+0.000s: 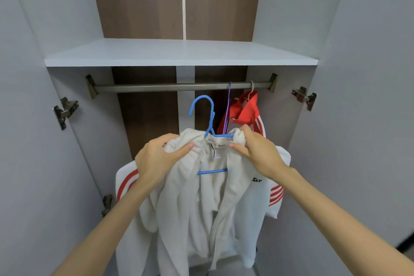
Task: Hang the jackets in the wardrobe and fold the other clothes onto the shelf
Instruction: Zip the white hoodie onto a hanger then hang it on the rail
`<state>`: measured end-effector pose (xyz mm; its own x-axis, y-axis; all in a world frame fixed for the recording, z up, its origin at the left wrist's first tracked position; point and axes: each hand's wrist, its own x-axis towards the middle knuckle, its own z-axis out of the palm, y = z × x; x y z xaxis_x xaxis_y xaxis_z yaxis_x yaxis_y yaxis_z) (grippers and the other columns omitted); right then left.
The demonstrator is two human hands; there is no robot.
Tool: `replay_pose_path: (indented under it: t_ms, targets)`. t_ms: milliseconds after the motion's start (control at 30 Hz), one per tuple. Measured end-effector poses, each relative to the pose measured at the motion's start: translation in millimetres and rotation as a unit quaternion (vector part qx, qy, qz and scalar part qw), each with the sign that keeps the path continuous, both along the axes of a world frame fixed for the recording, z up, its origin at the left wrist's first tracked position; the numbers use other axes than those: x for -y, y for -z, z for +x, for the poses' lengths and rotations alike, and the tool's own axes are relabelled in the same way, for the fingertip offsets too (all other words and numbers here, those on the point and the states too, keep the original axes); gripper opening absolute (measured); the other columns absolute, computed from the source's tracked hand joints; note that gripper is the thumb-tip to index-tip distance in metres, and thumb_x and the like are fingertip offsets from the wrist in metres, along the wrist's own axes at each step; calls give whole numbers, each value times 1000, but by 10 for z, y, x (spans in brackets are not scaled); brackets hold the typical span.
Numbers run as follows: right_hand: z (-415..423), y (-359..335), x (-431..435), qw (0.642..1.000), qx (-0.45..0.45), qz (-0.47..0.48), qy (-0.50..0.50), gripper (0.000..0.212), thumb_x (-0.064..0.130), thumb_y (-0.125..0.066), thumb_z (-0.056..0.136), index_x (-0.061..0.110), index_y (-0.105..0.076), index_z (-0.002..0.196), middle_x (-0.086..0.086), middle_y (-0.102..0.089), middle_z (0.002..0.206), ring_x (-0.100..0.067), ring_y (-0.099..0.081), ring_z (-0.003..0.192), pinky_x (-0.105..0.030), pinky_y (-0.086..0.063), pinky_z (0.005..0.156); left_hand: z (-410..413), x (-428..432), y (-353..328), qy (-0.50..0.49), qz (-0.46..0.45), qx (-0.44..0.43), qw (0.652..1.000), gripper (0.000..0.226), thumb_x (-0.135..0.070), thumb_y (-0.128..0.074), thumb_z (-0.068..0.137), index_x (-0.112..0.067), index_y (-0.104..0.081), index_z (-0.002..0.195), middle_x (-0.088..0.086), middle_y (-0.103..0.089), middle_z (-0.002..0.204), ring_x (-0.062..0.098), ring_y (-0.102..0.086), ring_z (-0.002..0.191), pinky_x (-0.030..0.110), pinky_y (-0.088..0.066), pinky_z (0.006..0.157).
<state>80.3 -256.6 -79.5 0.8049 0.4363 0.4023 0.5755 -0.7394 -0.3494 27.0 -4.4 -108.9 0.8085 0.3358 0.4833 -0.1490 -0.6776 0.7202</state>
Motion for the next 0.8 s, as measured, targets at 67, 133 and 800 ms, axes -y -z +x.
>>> replay_pose_path:
  t_ms: [67, 133, 800]
  targets:
    - [-125, 48, 87, 1000, 9, -11, 18, 47, 63, -37, 89, 17, -39, 98, 2, -59, 88, -23, -54, 78, -40, -46, 68, -19, 93, 12, 34, 30, -17, 999, 48, -69, -55, 72, -31, -68, 99, -17, -66, 87, 5, -58, 79, 15, -36, 62]
    - [-267, 74, 175, 999, 24, -19, 37, 57, 74, -24, 79, 22, -37, 100, 8, -53, 77, -19, -51, 70, -33, -38, 58, -55, 203, 21, 67, 48, -49, 995, 46, -62, -58, 79, -26, -66, 108, -11, -66, 96, 8, -57, 85, 14, -36, 66]
    - [-2582, 160, 1959, 989, 42, 87, 115, 48, 81, -31, 74, 38, -43, 94, 11, -45, 56, -5, -48, 59, -24, -29, 52, -2054, 1969, -99, 133, 74, 57, 987, 24, -74, -60, 69, -52, -59, 78, -36, -61, 81, -6, -57, 84, 19, -42, 59]
